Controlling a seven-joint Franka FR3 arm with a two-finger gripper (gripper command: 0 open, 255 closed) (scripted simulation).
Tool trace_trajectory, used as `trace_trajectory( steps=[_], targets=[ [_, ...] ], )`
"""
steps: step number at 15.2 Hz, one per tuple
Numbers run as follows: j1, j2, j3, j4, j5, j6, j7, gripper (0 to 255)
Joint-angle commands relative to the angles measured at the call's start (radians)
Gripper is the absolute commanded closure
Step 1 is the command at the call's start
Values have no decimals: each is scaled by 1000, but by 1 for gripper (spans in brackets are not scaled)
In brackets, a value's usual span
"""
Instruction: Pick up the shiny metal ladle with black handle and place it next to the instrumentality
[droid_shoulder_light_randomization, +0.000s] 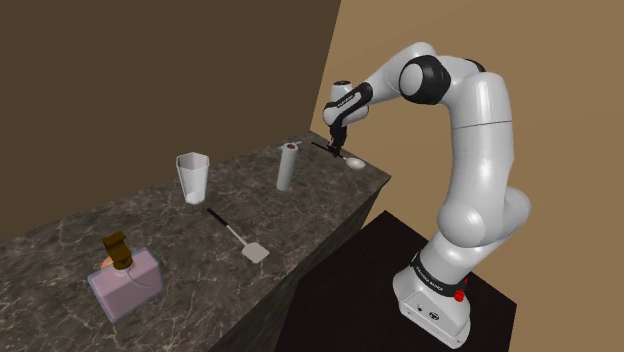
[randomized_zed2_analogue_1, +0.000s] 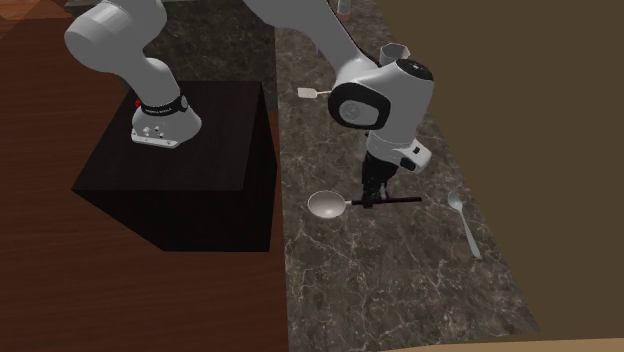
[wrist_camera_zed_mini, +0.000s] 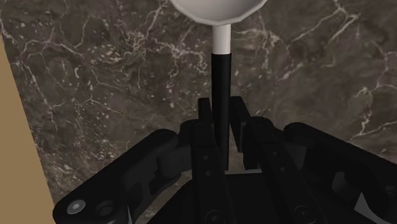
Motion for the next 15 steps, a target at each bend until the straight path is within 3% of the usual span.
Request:
trace_trajectory(
  steps=[1,15],
  targets=[
    [39,-19,5,-22,-6,-8,45,255],
    [274,-45,60,-43,-21,-80,327,255]
  ],
)
